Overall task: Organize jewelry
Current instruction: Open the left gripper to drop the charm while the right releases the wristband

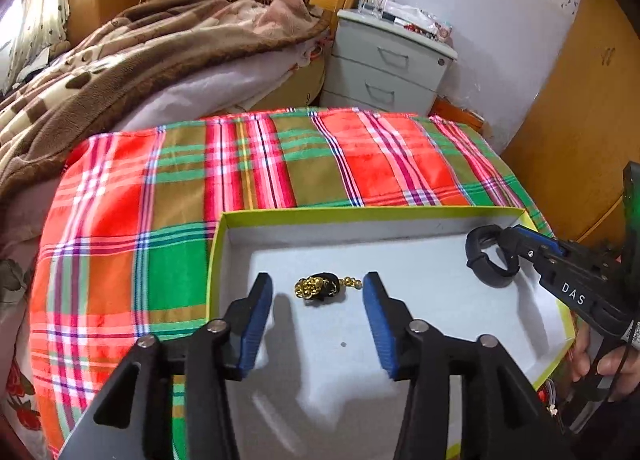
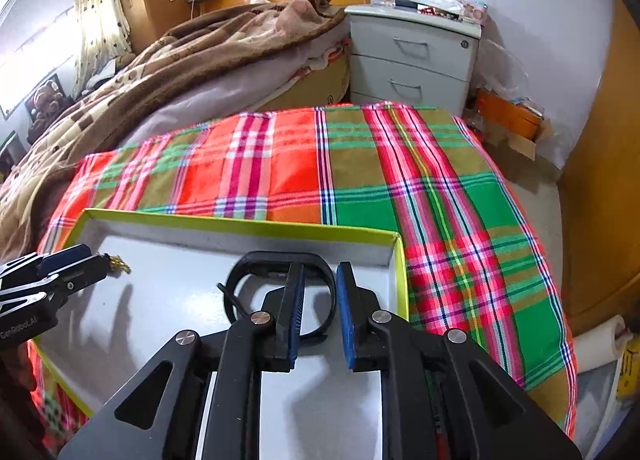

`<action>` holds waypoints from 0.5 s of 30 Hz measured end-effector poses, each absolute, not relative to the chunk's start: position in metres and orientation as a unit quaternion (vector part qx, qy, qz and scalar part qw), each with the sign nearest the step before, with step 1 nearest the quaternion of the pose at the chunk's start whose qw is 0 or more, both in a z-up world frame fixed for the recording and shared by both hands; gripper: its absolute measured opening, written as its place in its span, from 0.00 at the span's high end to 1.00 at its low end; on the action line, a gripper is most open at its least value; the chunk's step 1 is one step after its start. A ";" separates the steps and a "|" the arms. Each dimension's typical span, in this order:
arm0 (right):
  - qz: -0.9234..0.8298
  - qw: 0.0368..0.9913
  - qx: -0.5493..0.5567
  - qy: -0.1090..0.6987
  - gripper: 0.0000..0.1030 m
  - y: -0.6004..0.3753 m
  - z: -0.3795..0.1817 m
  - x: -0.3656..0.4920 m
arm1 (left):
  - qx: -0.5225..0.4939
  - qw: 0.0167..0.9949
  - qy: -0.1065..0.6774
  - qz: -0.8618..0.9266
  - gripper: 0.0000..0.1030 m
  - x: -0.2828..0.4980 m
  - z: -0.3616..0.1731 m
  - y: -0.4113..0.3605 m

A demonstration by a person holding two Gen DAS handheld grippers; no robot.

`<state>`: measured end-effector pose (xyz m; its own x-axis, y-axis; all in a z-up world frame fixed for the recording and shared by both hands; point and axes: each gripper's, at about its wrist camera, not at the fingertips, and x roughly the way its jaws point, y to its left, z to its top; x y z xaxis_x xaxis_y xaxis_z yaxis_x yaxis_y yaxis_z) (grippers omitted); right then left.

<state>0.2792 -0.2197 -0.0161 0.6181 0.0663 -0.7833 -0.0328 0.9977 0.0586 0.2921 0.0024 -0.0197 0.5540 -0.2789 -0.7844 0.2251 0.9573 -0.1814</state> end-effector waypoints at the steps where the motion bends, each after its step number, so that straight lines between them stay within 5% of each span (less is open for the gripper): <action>1: 0.029 0.900 0.019 0.434 0.79 -0.219 -0.014 0.278 | -0.035 0.882 0.447 -0.144 0.48 0.290 -0.017 0.004; 4: 0.034 0.905 0.026 0.423 0.55 -0.220 -0.007 0.271 | -0.043 0.889 0.432 -0.144 0.45 0.278 -0.006 0.009; 15: 0.037 0.929 0.036 0.367 0.55 -0.222 0.029 0.219 | -0.060 0.910 0.396 -0.110 0.36 0.223 0.027 0.044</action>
